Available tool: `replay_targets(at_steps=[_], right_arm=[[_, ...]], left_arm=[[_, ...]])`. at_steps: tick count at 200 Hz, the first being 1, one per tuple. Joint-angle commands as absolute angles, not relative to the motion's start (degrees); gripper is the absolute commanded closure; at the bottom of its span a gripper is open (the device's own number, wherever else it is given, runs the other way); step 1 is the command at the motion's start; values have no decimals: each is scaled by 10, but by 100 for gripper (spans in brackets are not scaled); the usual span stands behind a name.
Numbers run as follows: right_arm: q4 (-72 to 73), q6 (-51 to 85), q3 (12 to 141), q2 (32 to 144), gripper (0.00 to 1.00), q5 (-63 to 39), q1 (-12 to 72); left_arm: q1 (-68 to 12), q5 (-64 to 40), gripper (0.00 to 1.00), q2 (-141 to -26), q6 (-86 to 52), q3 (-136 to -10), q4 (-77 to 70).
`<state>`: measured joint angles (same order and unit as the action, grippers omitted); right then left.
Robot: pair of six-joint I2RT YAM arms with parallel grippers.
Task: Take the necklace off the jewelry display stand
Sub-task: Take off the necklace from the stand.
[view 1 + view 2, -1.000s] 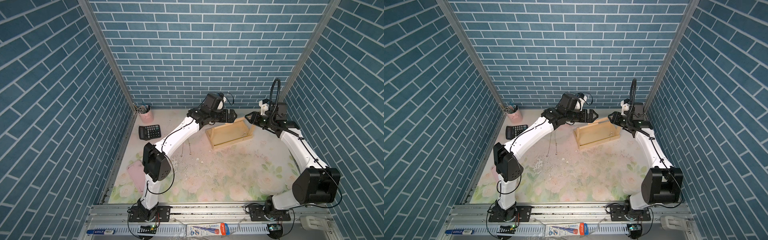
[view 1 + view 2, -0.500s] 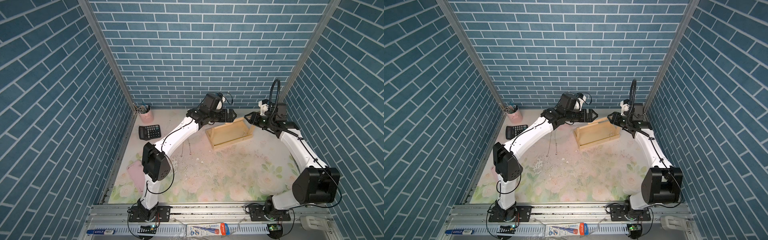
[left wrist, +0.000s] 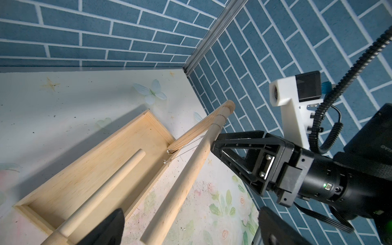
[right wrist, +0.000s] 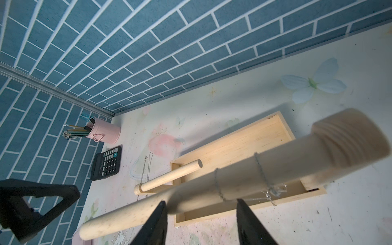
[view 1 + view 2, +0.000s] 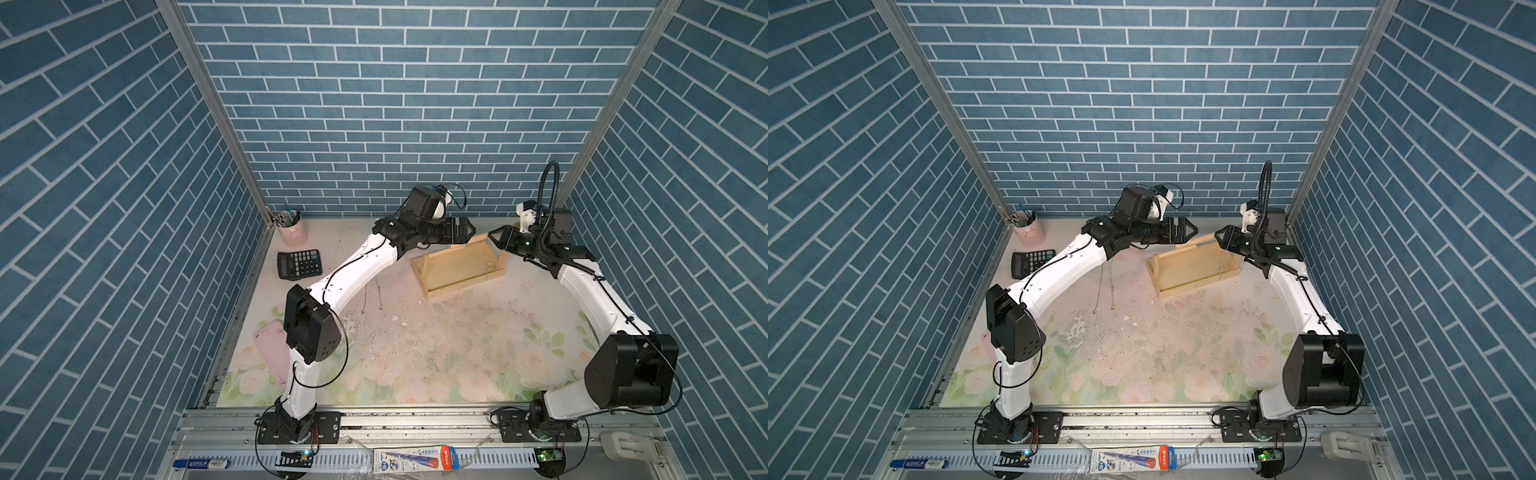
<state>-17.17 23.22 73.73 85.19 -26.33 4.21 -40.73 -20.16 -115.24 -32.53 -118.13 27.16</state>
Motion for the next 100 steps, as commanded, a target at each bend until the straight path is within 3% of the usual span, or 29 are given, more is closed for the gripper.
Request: replay_targets(at_steps=[1,100], right_arm=[[-147,206,727,854,47,-258,36],[-49,192,678,848,44,-314,19]], left_arm=[[-403,-210,1,-1140,-324,-1173,264],[-403,-220,1,-1143,-324,-1175,261]])
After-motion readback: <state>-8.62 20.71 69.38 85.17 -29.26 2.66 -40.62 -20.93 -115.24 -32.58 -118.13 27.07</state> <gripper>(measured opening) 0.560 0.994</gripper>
